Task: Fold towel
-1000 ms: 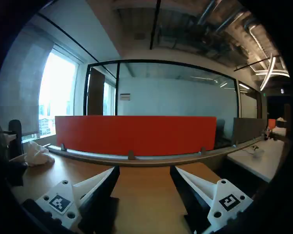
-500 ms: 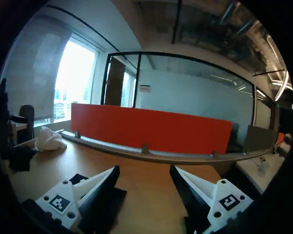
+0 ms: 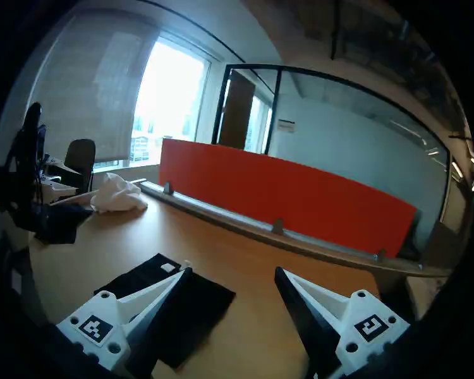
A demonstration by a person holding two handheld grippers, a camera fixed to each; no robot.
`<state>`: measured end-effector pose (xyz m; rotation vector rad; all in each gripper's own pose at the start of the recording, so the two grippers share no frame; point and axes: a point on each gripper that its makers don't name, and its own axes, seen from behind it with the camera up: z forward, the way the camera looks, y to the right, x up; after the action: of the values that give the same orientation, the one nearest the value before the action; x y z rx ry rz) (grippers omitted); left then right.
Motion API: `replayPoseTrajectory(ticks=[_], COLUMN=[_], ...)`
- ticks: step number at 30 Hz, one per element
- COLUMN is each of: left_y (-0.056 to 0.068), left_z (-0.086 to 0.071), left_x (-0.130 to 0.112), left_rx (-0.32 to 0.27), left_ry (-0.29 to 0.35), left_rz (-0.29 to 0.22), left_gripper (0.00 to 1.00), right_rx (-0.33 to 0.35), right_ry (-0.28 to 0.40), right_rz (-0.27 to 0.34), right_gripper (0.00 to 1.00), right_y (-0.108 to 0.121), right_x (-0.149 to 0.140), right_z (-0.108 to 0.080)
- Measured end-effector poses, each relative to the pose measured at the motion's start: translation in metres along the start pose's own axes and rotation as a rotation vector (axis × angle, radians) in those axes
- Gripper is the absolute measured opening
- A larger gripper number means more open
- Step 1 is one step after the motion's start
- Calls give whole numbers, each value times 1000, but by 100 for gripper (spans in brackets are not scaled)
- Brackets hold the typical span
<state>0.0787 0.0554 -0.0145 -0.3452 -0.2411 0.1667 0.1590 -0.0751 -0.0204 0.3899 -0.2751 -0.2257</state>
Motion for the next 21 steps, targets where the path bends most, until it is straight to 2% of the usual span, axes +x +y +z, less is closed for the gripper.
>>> replayPoseTrajectory(ticks=[6,21], left_y=[13,35], left_z=[4,9], left_x=[-13,-49], left_rx=[-51,-116], left_ry=[-35,-101], left_rz=[10,39], left_gripper=[85,85], right_rx=[72,151], right_ry=[-59,-131], right_rz=[-1,-40], right_gripper=[100,100], right_y=[-14,-33], right_x=[-13,-46], right_z=[3,7])
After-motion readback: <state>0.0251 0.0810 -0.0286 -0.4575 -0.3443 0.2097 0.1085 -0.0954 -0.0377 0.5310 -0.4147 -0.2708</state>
